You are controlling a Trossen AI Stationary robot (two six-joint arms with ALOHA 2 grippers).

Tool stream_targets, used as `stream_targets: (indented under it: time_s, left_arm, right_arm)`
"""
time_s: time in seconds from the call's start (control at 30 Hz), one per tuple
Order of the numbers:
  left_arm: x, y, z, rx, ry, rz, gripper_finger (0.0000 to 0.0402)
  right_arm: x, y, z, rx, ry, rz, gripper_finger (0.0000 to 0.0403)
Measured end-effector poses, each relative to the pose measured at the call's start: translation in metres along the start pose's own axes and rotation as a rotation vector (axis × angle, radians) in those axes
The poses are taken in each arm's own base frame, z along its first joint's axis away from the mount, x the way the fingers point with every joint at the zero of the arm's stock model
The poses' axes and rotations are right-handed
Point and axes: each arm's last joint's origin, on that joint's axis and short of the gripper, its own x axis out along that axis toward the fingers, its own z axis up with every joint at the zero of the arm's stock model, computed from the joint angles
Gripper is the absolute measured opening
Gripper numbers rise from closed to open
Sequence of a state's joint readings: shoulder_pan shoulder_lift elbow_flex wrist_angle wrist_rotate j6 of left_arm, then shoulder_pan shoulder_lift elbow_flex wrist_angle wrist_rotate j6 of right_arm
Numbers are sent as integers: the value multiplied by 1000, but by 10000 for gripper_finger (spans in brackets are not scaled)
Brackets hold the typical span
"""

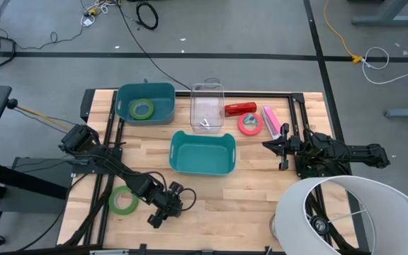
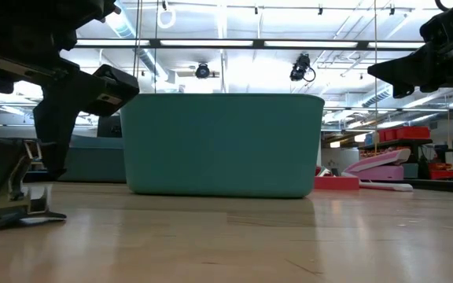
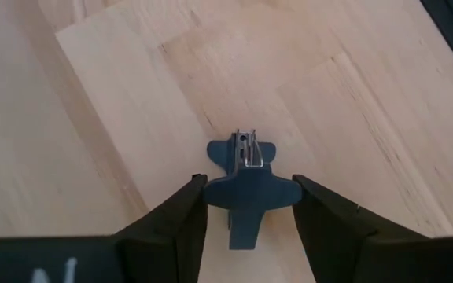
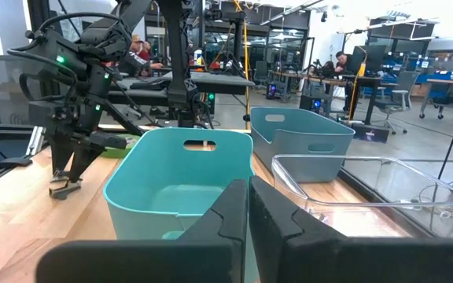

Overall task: Pick and place Stapler, Stapler remover, tape
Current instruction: Put the dark blue staple remover into the transparent bin

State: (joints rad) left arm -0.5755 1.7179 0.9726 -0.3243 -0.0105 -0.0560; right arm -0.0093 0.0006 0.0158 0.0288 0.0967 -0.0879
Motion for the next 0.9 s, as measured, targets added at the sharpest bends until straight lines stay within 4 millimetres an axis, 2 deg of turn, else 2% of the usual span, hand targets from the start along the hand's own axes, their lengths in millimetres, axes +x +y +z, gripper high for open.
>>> stream_targets:
  time_s: [0.27, 0.43, 0.7, 0.9]
  left_arm:
    - [-5, 6, 4, -13, -18, 45, 183]
    - [-17, 17, 16, -44, -50, 63, 179]
    - [-41, 45, 45, -32, -79, 108, 180]
    - [-67, 76, 65, -23, -93, 160, 181]
  right_arm:
    - [0, 0, 0, 0, 0, 0, 18]
    - [0, 0, 0, 0, 0, 0, 18]
    - [0, 0, 0, 0, 0, -1, 18]
    - [0, 0, 0, 0, 1, 0, 18]
